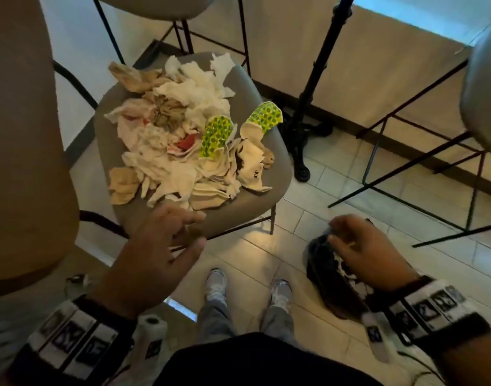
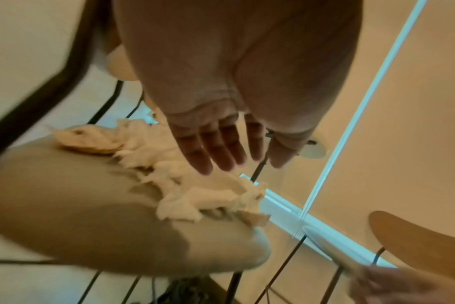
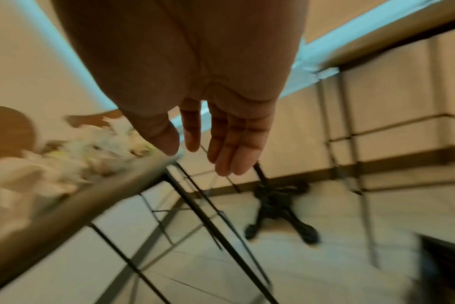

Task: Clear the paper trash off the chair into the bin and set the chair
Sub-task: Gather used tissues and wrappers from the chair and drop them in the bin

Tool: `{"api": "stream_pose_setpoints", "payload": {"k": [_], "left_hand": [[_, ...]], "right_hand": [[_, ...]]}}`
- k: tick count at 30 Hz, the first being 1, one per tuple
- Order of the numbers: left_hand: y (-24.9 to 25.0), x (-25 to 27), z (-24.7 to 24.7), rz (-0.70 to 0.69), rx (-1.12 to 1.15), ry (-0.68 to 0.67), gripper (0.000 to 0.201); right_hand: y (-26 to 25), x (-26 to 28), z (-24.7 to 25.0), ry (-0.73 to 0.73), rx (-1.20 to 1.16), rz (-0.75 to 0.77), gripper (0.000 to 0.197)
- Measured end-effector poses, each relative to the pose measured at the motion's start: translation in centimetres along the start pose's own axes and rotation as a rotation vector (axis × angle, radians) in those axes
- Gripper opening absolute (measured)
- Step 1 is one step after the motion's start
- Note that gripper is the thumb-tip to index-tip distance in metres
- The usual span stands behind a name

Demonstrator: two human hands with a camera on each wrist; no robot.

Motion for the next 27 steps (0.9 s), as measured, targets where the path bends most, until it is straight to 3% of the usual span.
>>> {"api": "stream_pose_setpoints", "payload": {"k": [2, 5, 8, 14, 18, 24, 27], "left_hand": [[1.3, -1.2, 1.6, -0.058, -0.088, 0.177, 0.043], [1.0, -2.6, 2.6, 0.025, -0.143, 0.35, 0.062], [-1.0, -3.0, 2.0, 0.123, -0.144, 0.389, 0.076], [-3.6, -3.5, 0.5, 0.13, -0.184, 0.342, 0.082], [-5.0, -4.4, 0.2, 0.148, -0.182, 0.312, 0.074], [-5.2, -4.9, 0.7, 0.106, -0.208, 0.325, 0.031], [-4.8, -4.6, 1.6, 0.13, -0.164, 0.395, 0.018]], "right_hand": [[-4.8, -2.6, 0.6, 0.046, -0.052, 0.144, 0.047], [-11.8, -5.4, 0.6, 0.078, -0.088, 0.319, 0.065], [-14.8, -7.2, -1.1, 0.075, -0.08, 0.353, 0.075], [-16.6, -9.4, -3.8, 0.058, -0.032, 0.321, 0.08], [-16.8, -10.2, -4.1, 0.088, -0.095, 0.319, 0.078], [-16.6, -9.6, -4.5, 0.051, -0.202, 0.275, 0.073], [-16.7, -8.9, -3.9, 0.074, -0.232, 0.281, 0.074]]}}
Point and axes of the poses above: each hand's wrist, its own x-axis away from the middle knuckle, its own z-axis out of the back of the hand, y = z × x, the point moved 9 cm from there along -x, towards the middle knuckle, and after that the axes turned 7 degrees about y, right-handed, at the moved point
